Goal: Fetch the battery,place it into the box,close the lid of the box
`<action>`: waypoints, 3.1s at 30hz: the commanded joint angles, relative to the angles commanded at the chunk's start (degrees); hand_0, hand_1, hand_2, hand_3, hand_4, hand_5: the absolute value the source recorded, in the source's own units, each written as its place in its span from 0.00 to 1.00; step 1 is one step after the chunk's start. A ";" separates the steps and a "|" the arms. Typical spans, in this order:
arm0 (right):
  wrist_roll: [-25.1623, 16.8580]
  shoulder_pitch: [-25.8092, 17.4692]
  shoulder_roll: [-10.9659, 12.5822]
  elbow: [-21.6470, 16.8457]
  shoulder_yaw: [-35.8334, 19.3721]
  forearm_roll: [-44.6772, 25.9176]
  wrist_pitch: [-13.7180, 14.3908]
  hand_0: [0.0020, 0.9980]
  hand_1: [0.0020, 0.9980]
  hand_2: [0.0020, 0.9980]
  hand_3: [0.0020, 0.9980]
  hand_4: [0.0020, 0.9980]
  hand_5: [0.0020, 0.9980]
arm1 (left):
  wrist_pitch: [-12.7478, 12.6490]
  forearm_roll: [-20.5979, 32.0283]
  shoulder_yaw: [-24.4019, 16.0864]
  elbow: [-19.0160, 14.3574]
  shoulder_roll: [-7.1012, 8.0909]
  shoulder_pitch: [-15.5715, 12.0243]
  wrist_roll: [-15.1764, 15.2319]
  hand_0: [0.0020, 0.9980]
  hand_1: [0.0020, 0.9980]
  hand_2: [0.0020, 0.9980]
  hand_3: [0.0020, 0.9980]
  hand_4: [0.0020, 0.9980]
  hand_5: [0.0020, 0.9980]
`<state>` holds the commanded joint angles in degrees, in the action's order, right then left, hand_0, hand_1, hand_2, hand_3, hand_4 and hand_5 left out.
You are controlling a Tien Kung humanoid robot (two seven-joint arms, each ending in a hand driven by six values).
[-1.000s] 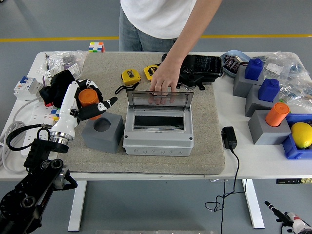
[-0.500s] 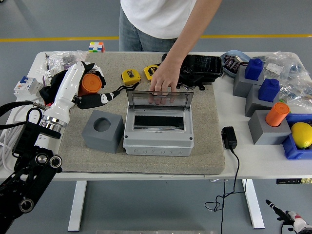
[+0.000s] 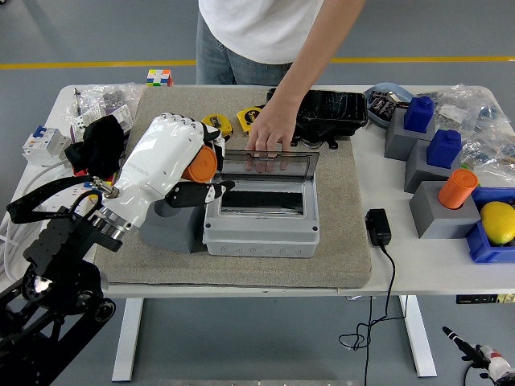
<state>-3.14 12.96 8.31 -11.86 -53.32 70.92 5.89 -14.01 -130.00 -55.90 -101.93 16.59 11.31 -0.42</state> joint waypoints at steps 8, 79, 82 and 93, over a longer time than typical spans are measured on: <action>0.01 0.01 0.20 0.48 0.27 0.07 0.01 0.90 0.89 0.82 0.86 1.00 1.00 | 0.57 0.00 7.47 3.93 -2.73 1.81 -1.04 0.04 0.03 0.08 0.09 0.83 0.00; 0.21 0.62 0.29 1.12 3.23 -1.34 0.07 0.90 0.89 0.82 0.86 1.00 1.00 | -2.75 2.25 15.92 33.03 -14.40 17.71 3.06 0.04 0.03 0.09 0.09 0.83 0.04; 0.20 0.64 0.24 1.06 3.40 -1.47 0.04 0.90 0.89 0.82 0.86 1.00 1.00 | -2.82 2.41 15.89 33.13 -14.42 17.68 3.34 0.05 0.03 0.09 0.09 0.83 0.07; 0.23 0.75 0.35 1.06 3.15 -1.24 -0.03 0.90 0.89 0.82 0.86 1.00 1.00 | -5.87 6.78 15.84 35.04 -14.66 17.81 7.75 0.08 0.06 0.11 0.13 0.85 0.35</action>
<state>-2.91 13.70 8.66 -10.81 -50.17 69.68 5.87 -19.87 -123.22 -40.06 -66.89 1.93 29.12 7.32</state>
